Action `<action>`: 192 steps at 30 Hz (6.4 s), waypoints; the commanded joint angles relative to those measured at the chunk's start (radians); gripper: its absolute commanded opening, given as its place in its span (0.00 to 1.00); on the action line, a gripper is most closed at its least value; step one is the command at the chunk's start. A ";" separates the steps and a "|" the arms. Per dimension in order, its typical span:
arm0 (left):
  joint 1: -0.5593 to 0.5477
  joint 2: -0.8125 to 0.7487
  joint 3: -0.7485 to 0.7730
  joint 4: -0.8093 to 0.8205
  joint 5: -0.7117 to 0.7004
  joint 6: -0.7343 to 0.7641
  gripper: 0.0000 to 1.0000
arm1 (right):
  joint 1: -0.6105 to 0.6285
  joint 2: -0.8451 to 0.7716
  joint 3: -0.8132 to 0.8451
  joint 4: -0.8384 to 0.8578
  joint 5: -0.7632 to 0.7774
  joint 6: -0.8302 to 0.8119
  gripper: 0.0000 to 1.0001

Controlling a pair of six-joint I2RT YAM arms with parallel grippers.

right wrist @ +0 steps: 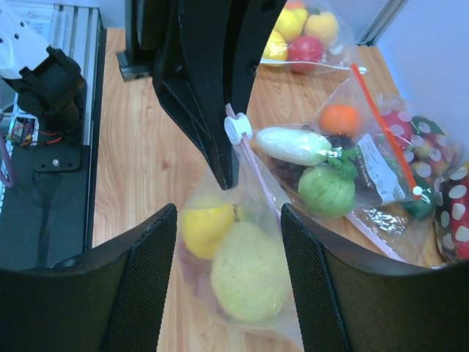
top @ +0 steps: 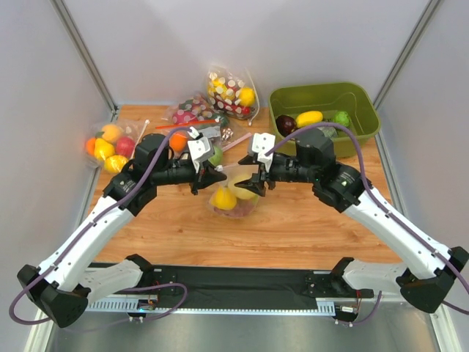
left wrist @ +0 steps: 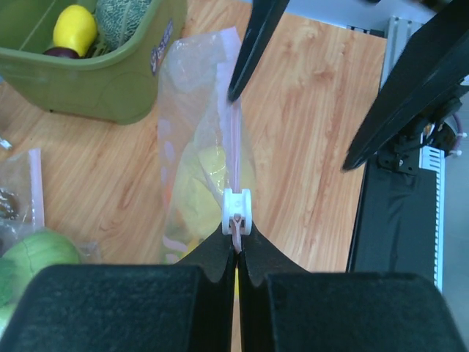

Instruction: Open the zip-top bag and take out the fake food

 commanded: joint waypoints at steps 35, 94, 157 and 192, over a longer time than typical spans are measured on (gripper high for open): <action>-0.004 -0.008 0.035 -0.168 0.035 0.182 0.00 | 0.103 0.194 0.186 -0.060 -0.090 -0.108 0.36; 0.073 -0.124 -0.071 0.020 -0.184 0.094 0.00 | 0.008 0.196 0.086 -0.051 0.103 -0.084 0.00; 0.371 -0.074 -0.091 0.097 -0.430 -0.089 0.00 | -0.136 0.122 0.059 -0.099 0.097 -0.043 0.44; 0.329 -0.055 -0.091 0.134 -0.033 -0.085 0.00 | -0.067 0.340 0.183 0.061 0.001 0.057 0.72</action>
